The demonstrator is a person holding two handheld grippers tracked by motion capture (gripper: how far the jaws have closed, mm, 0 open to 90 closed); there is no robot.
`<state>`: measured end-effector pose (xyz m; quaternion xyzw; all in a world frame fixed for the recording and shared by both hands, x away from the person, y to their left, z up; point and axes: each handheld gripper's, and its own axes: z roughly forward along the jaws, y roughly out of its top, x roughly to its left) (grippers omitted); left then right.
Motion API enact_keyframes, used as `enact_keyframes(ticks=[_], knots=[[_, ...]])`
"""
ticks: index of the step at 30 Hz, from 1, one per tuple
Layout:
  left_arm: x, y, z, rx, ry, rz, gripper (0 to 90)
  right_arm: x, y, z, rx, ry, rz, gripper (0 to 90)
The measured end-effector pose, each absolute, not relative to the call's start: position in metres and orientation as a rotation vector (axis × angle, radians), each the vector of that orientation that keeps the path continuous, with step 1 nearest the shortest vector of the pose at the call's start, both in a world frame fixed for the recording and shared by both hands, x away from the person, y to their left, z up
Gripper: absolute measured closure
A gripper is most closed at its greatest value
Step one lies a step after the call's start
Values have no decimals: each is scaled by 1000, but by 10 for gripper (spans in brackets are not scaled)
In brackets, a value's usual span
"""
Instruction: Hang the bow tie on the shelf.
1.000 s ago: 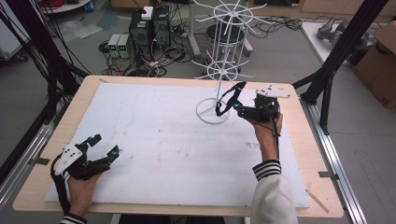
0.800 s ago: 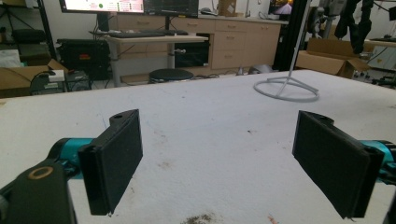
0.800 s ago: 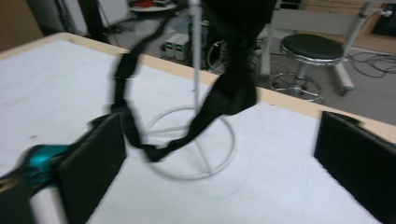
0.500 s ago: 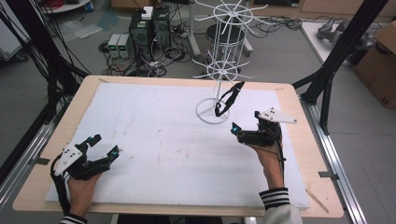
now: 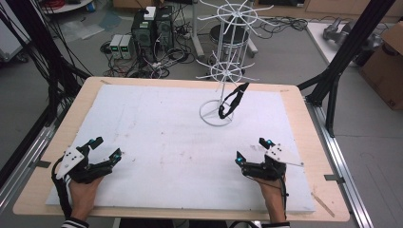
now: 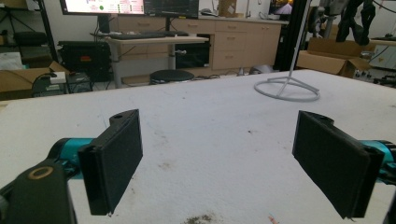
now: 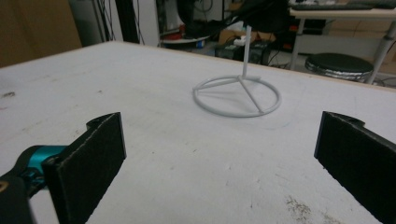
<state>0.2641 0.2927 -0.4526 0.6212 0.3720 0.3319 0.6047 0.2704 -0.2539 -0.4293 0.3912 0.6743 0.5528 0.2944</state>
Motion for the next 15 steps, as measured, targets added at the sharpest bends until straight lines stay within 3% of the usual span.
enact_keyframes(ticks=[15], knots=[[264,293,-453,1434,857,771,163,263,-257,-450,1029,1711,1465,10]])
